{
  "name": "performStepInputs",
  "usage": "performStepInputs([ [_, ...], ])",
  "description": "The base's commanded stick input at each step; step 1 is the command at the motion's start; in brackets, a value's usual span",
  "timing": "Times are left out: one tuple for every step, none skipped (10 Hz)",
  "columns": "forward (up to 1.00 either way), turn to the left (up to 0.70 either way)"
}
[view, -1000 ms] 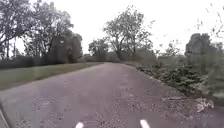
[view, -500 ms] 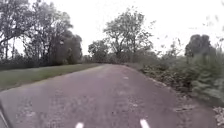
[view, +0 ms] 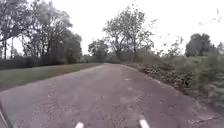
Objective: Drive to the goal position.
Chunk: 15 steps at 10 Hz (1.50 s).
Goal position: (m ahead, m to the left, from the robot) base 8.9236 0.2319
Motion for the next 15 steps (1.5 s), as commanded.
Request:
performStepInputs([
  [0.7, 0.0],
  [0.7, 0.0],
  [0.7, 0.0],
  [0.7, 0.0],
  [0.7, 0.0],
  [0.7, 0.0],
  [0.7, 0.0],
  [0.7, 0.0],
  [0.7, 0.0],
  [0.7, 0.0],
  [0.7, 0.0],
  [0.7, 0.0],
  [0.7, 0.0],
  [0.7, 0.0],
  [0.7, 0.0],
])
